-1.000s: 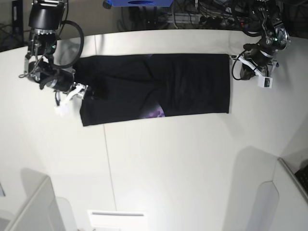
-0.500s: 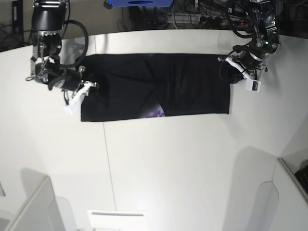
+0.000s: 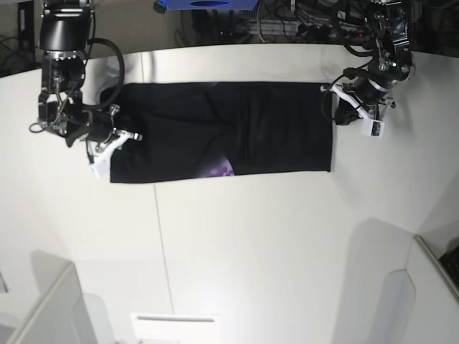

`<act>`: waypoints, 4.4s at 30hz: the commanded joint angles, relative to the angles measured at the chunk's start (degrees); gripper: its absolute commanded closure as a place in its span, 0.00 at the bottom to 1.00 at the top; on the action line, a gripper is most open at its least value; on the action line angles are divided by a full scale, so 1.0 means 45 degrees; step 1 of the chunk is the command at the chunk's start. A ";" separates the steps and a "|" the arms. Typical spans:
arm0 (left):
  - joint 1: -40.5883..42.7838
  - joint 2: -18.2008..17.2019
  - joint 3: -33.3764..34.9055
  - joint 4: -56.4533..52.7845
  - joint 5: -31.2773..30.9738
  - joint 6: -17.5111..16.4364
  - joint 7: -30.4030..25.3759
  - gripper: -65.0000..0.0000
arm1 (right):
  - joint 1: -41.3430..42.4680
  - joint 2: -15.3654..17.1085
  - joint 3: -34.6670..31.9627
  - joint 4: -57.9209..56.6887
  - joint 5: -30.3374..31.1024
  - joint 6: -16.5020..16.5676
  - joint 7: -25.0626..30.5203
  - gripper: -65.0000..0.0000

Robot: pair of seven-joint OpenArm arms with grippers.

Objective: Fold the T-shirt properly
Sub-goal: 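Grasp both ends of the shortened strip with both grippers, then fold the strip end with the right gripper over toward the left gripper, then release the right gripper and lift both grippers off the folded bundle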

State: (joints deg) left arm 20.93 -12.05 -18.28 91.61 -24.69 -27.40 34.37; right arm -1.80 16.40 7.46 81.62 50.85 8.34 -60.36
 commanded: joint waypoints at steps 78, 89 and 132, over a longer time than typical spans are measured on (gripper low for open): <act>0.0204 -0.2606 0.0439 0.1395 0.0163 -0.0153 0.1476 1.00 | 0.3634 -0.3460 -1.1358 0.3282 -0.2714 -1.0126 0.1721 1.00; 0.0478 -0.2860 0.0341 0.1395 0.0163 -0.0153 0.1456 1.00 | 0.3732 -0.3635 -1.1358 0.3068 -0.2675 -1.0126 0.1740 1.00; 0.2275 -0.2762 -0.3976 0.1746 0.0163 -0.1951 0.1456 1.00 | 0.4298 -0.5179 -1.2081 0.1094 -0.2694 -0.9599 0.2522 0.27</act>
State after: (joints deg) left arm 30.98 -23.40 -35.55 98.72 -23.57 -36.07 41.80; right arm 16.16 -6.20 -47.13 85.62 38.72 -35.20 -50.06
